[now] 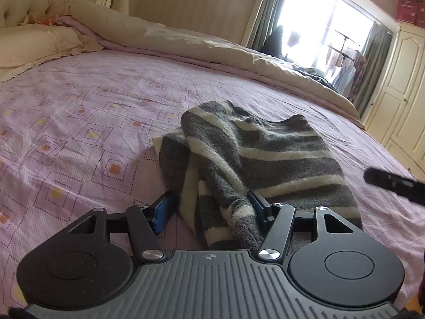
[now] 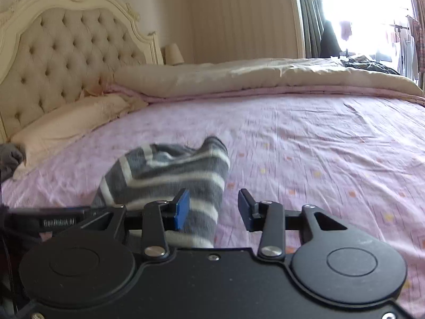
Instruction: Fold small clothes
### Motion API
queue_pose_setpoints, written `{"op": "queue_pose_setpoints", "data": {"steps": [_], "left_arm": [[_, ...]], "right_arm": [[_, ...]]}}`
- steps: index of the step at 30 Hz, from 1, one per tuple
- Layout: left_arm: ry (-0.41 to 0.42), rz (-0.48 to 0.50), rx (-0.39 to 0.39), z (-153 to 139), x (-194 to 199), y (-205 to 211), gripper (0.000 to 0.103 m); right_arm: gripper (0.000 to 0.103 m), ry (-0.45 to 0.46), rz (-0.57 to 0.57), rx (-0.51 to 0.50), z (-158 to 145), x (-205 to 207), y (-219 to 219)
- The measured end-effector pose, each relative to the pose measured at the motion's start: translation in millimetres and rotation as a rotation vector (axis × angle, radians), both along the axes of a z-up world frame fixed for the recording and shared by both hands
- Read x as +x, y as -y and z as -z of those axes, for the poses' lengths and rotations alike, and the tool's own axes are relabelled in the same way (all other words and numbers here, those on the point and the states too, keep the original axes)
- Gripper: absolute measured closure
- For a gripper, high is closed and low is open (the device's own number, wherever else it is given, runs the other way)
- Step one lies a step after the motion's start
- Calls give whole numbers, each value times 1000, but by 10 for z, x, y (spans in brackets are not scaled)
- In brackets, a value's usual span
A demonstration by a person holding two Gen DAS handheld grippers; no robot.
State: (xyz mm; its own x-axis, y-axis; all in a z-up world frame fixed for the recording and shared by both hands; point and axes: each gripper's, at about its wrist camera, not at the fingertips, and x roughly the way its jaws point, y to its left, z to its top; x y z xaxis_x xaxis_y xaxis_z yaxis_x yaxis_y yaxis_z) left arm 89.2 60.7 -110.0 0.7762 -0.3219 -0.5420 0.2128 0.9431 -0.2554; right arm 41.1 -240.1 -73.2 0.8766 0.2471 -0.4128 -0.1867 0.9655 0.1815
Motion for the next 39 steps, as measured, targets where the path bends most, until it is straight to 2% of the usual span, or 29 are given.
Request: {"op": "queue_pose_setpoints", "data": {"steps": [1,2,7,9,10,16,17,18,19,22,26,28,29,31,32,34,36,39], "left_arm": [[2,1,2,1,-4,1,44],[2,1,3,0,-4,3,44],[3,3,0,4,7,7,43],[7,4,-1,15,5,2,42],[9,3,-2,19,0,4,41],[20,10,-3,16,-46,-18,39],[17,7,-9,-8,-65,-42,39],[23,1,-2,-43,-94,-57,39],[40,-3,20,-86,-137,-58,39],[83,-8,81,-165,-251,-46,40],[76,-54,82,-277,-331,-71,40],[67,-67,113,-367,-382,-32,36],[65,-73,136,-426,-420,3,32],[72,-66,159,-528,-500,63,13],[76,-66,164,-576,-543,94,11],[93,-69,176,-662,-635,168,8],[105,-74,179,-724,-710,228,0],[120,-93,185,-807,-800,306,0]], "right_arm": [[86,2,-9,11,-23,102,-12],[90,5,-19,19,-30,220,-36],[90,-32,-45,-7,108,682,-240],[97,-84,-16,-56,253,818,-270],[98,-98,-8,-58,333,848,-245],[98,-82,-16,-57,327,768,-162],[93,-74,-15,-46,302,727,-141],[84,-56,-18,-38,258,670,-129],[83,-32,-21,-46,197,601,-128],[83,20,-47,-63,69,333,-129],[82,2,-44,-62,38,4,-138],[59,-13,-24,-36,24,-134,-111],[38,-22,-10,-14,11,-198,-90],[16,-31,14,15,-20,-307,-60],[13,-30,24,26,-41,-354,-44],[0,-38,37,39,-86,-420,-36],[0,-48,42,45,-116,-475,-36],[0,-59,64,39,-142,-576,-63]]}}
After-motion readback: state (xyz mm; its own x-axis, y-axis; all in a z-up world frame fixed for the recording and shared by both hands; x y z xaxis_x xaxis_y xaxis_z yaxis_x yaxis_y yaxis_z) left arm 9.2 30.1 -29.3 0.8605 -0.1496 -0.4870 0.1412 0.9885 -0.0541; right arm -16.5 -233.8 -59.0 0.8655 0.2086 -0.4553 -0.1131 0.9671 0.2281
